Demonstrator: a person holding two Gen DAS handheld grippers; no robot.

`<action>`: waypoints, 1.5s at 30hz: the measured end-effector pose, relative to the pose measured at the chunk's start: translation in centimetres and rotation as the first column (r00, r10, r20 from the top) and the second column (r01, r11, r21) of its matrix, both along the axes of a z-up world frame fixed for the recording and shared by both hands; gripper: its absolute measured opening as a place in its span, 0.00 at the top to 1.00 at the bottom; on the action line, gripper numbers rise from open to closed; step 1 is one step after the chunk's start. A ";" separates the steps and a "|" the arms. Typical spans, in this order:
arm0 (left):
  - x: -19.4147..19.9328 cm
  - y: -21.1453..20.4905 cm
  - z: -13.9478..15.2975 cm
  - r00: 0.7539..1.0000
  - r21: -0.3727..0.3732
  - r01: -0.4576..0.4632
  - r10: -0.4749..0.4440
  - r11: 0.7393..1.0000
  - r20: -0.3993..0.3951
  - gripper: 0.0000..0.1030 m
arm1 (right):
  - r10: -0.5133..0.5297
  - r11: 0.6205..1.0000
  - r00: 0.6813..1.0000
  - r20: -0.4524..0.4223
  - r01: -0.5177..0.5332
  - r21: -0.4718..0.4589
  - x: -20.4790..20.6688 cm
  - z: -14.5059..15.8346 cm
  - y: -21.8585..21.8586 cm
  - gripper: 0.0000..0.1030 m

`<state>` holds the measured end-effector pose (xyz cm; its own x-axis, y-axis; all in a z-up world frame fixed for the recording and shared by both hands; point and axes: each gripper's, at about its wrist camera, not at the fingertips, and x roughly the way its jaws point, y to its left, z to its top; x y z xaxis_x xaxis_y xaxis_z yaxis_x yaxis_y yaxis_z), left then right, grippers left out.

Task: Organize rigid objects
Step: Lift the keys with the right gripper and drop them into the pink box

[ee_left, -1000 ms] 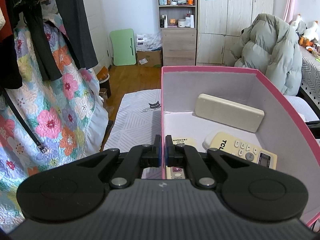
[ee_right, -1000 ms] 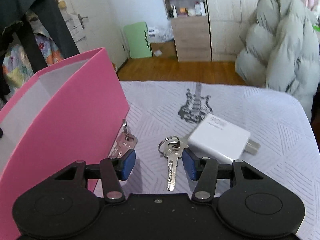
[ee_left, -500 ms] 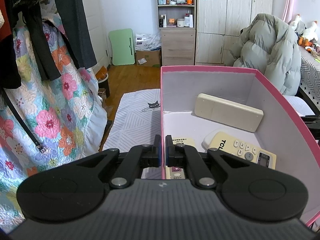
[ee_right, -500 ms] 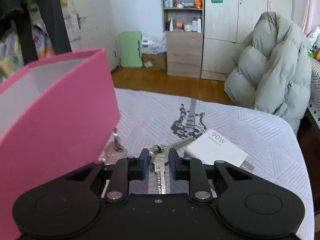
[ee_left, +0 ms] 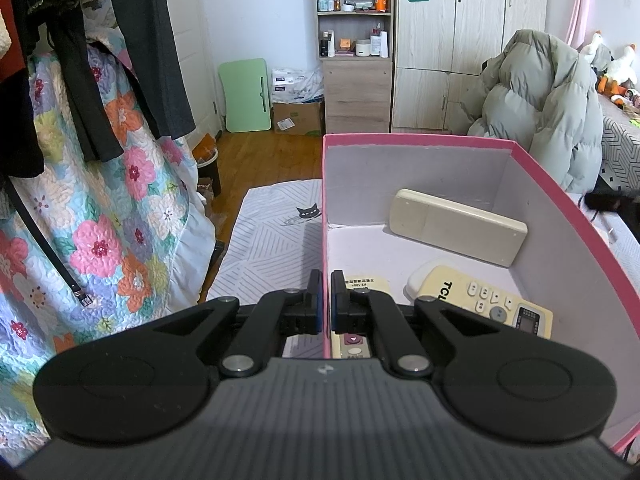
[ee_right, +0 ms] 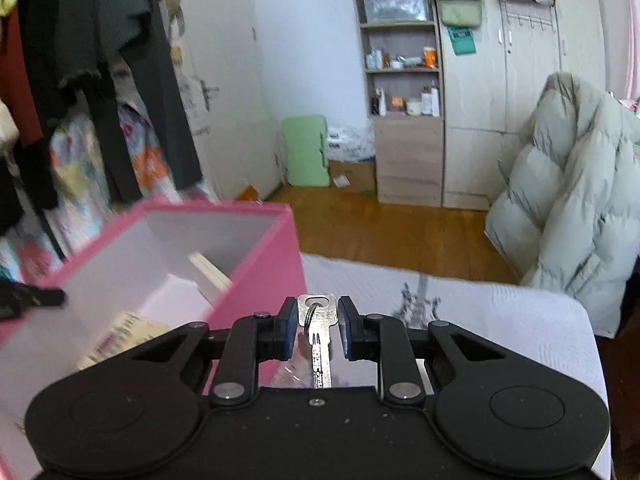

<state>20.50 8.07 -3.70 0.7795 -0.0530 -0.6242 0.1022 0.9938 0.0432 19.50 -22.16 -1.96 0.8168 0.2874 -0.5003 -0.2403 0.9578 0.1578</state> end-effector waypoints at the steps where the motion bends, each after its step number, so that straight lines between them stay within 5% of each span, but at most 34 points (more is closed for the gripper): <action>1: 0.0 0.0 0.0 1.000 0.000 0.000 0.000 1.000 0.000 0.97 | 0.006 1.000 1.000 0.015 -0.006 0.008 -0.3 0.7 0.1 0.75; 8: 0.0 0.0 0.0 1.000 0.001 0.001 -0.001 1.000 0.000 0.97 | 0.074 0.997 0.987 0.139 -0.072 -0.021 -1.9 6.2 1.6 0.75; 13: 0.0 0.0 0.0 1.000 0.000 0.002 -0.002 1.000 0.000 0.97 | 0.153 0.988 0.977 0.148 -0.157 0.014 -1.8 8.7 3.0 0.75; 17: 0.0 0.0 0.0 1.000 0.000 0.002 -0.002 1.000 0.000 0.97 | 0.221 0.972 0.970 0.100 -0.227 0.058 -0.6 8.6 4.3 0.75; 26: -0.1 -0.2 0.0 1.000 0.004 0.009 -0.009 1.000 -0.001 0.96 | 0.340 0.935 0.935 -0.103 -0.347 -0.066 5.6 3.9 8.6 0.75; 31: -0.1 -0.3 0.0 1.000 0.005 0.011 -0.011 1.000 -0.001 0.96 | 0.305 0.935 0.941 -0.148 -0.325 -0.141 8.2 2.3 9.4 0.75; 34: -0.1 -0.3 0.0 1.000 0.005 0.016 -0.016 1.000 -0.002 0.96 | 0.244 0.953 0.967 -0.068 -0.252 -0.170 7.6 2.6 8.9 0.73; 40: 0.0 0.0 0.1 1.000 -0.012 0.017 -0.017 1.000 -0.002 0.95 | 0.162 0.985 0.987 0.015 -0.160 -0.056 4.6 5.3 4.8 0.64; 45: 0.0 0.1 0.1 1.000 -0.015 0.018 -0.018 1.000 -0.002 0.95 | 0.065 0.998 0.997 -0.050 -0.064 0.010 3.4 5.6 0.8 0.63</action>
